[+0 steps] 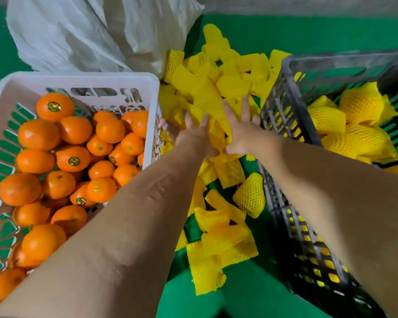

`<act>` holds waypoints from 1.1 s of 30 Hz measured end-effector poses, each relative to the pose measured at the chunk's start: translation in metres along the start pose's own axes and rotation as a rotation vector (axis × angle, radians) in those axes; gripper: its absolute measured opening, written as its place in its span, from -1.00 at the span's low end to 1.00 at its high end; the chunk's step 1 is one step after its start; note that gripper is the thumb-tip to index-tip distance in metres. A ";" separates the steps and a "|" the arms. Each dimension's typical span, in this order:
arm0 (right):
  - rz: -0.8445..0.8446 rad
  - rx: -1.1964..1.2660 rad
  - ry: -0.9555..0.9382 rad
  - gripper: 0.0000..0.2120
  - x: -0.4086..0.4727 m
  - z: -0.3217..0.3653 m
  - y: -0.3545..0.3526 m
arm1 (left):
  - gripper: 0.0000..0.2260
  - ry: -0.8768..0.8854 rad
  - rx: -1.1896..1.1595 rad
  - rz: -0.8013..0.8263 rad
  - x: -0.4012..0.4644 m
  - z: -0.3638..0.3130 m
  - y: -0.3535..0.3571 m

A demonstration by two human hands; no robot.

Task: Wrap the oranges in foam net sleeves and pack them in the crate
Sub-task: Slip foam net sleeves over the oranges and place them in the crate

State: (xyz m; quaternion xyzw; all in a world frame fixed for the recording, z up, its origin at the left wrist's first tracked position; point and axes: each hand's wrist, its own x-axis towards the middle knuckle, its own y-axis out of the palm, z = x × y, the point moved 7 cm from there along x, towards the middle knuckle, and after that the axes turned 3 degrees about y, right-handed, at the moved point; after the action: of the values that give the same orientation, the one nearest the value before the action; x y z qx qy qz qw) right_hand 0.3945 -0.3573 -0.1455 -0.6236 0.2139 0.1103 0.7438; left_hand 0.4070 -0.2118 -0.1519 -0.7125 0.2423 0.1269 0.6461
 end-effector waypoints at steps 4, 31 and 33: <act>0.060 -0.026 0.025 0.06 0.026 -0.013 0.030 | -0.08 0.043 -0.193 0.057 0.033 0.007 0.032; -0.057 0.026 0.107 -0.45 -0.153 -0.028 0.122 | -0.59 -0.051 -0.455 -0.117 -0.147 0.002 0.121; -0.026 0.095 0.097 -0.39 -0.167 -0.029 0.120 | -0.54 0.001 -0.412 -0.098 -0.160 -0.001 0.115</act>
State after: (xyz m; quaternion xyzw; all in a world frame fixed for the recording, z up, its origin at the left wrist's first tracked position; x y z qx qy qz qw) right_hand 0.1901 -0.3448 -0.1785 -0.5950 0.2464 0.0600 0.7627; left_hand 0.2120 -0.1889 -0.1713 -0.8406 0.1765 0.1420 0.4920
